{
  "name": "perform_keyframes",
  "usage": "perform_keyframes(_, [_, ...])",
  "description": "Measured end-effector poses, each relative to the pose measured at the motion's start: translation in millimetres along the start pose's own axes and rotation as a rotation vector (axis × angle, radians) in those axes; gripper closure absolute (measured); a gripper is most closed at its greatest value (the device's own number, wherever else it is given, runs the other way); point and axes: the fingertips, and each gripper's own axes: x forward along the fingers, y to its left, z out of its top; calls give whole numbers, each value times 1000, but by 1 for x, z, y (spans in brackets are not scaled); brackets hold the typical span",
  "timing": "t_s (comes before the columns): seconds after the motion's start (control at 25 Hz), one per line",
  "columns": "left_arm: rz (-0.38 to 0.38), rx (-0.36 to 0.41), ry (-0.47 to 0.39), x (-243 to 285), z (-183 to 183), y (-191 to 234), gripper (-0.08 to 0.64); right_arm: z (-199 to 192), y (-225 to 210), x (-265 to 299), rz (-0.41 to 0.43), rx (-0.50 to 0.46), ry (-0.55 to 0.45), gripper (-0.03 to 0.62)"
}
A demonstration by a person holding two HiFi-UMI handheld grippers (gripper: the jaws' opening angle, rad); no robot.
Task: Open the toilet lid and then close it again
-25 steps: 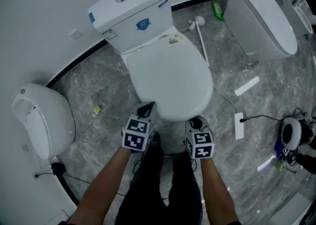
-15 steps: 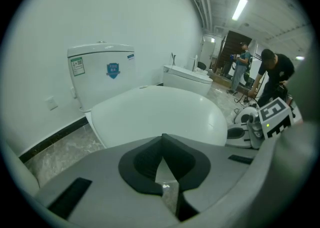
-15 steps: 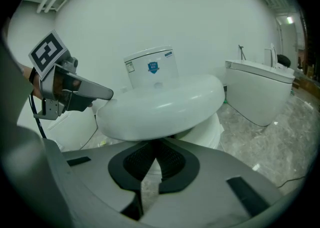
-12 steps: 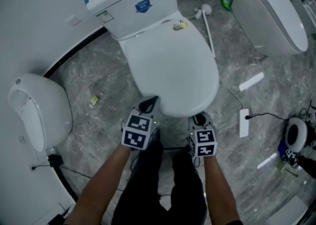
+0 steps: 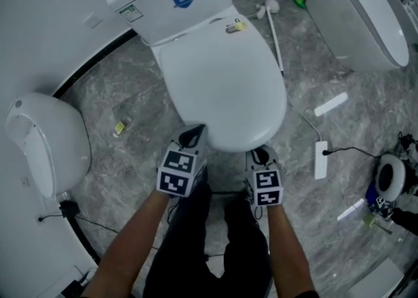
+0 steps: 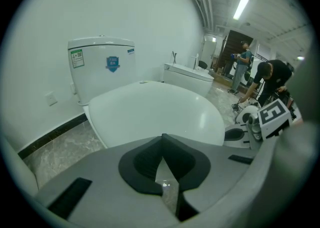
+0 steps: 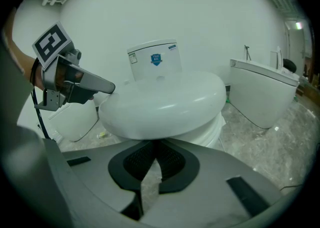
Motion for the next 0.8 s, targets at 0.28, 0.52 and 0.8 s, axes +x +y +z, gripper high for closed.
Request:
perform_keyframes(0.28, [1, -4, 31, 1, -7, -5, 555, -23, -3, -10, -10, 1, 71, 583])
perform_keyframes(0.52, [-1, -4, 44, 2, -14, -10, 555, -33, -7, -3, -10, 5, 138, 583])
perform_keyframes(0.8, [2, -5, 57, -3, -17, -15, 555, -41, -12, 0, -54, 31, 282, 583])
